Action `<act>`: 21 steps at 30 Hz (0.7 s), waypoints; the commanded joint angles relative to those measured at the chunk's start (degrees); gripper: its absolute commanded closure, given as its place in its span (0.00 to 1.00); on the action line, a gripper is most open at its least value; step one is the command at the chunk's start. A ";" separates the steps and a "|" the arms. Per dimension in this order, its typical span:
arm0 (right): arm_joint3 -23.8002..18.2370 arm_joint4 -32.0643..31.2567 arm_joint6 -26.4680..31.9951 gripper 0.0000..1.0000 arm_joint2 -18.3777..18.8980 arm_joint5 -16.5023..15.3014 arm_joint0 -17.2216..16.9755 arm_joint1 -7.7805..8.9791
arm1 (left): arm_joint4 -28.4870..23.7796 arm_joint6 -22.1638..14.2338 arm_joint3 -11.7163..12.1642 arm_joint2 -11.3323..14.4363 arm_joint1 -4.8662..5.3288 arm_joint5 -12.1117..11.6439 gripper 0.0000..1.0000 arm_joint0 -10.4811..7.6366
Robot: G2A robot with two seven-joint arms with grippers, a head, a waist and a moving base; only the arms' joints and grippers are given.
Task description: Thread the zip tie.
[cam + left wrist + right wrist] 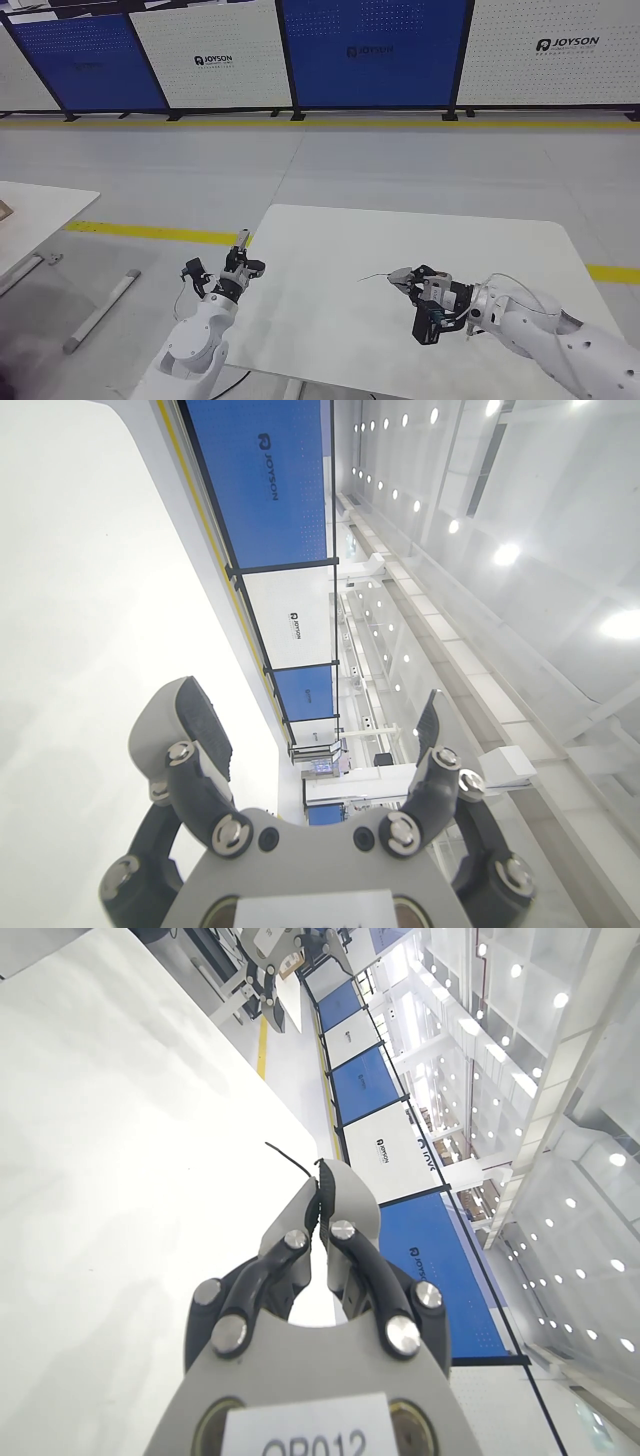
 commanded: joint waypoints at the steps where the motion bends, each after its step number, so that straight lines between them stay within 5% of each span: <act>1: 0.00 0.00 0.00 1.00 0.00 0.00 0.00 0.00 | 0.00 0.00 0.00 0.00 0.00 0.00 0.00 0.00; 11: 2.14 0.00 -4.88 1.00 0.00 0.09 0.93 -1.90 | -0.74 -0.68 0.19 0.15 -0.08 0.40 0.00 -0.37; 18: 6.06 0.00 -8.42 1.00 0.00 0.67 1.45 -3.94 | -3.44 -5.98 -1.04 -1.03 0.11 6.72 0.00 -0.44; 21: 7.11 0.00 -8.74 1.00 0.00 0.53 1.35 -4.35 | -6.13 -10.52 -2.48 -1.29 0.32 12.36 0.00 -0.72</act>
